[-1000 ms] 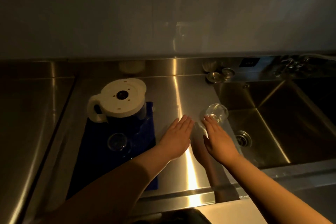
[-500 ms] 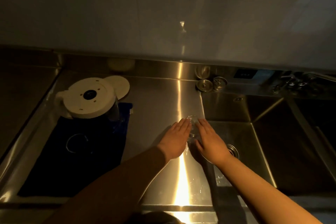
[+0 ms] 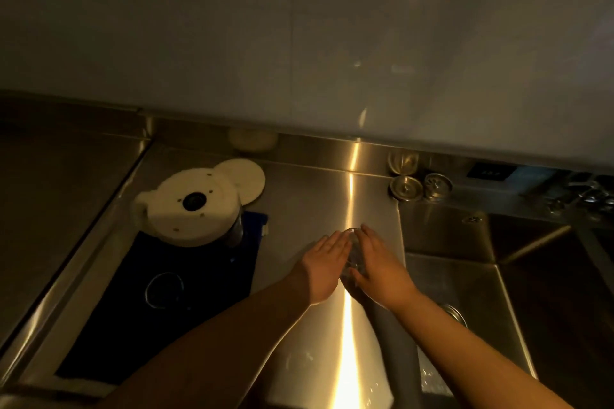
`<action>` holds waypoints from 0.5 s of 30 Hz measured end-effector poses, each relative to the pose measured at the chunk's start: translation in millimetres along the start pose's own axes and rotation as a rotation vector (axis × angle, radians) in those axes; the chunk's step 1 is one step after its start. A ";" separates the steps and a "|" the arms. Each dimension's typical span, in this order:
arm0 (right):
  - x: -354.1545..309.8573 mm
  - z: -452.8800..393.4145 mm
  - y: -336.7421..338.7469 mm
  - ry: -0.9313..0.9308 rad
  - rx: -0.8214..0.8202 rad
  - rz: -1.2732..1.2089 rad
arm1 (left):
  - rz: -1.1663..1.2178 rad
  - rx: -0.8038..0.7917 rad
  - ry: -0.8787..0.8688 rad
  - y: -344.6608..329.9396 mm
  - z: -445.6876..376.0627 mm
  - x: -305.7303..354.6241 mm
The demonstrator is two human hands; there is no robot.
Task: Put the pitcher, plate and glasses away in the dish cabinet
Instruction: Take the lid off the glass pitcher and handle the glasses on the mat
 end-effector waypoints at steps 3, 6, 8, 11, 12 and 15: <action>-8.2 -24.6 -1.6 -0.019 0.008 0.008 | 0.001 -0.015 -0.007 3.3 -10.2 -23.2; -14.9 -49.1 -4.5 -0.056 -0.002 -0.032 | 0.063 -0.019 -0.041 10.1 -24.3 -51.5; -18.6 -66.3 -6.2 -0.064 -0.005 -0.033 | 0.107 -0.022 -0.050 15.3 -34.1 -69.6; -25.5 -90.6 -9.8 -0.076 0.010 -0.027 | 0.060 -0.017 -0.057 20.6 -46.5 -90.0; -28.5 -98.3 -11.1 -0.092 0.021 -0.036 | 0.040 -0.018 -0.064 21.8 -50.2 -96.7; -39.5 -121.5 -17.3 -0.113 0.047 -0.043 | 0.007 -0.025 -0.100 25.6 -59.2 -121.1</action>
Point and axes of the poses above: each hand's wrist, its own z-axis away from the middle knuckle, its own y-axis out of the back of the hand, x = y × z, the point moved 2 cm from there along -z, towards the middle knuckle, and after that the axes turned 6 degrees about y, right-handed, at the moved point
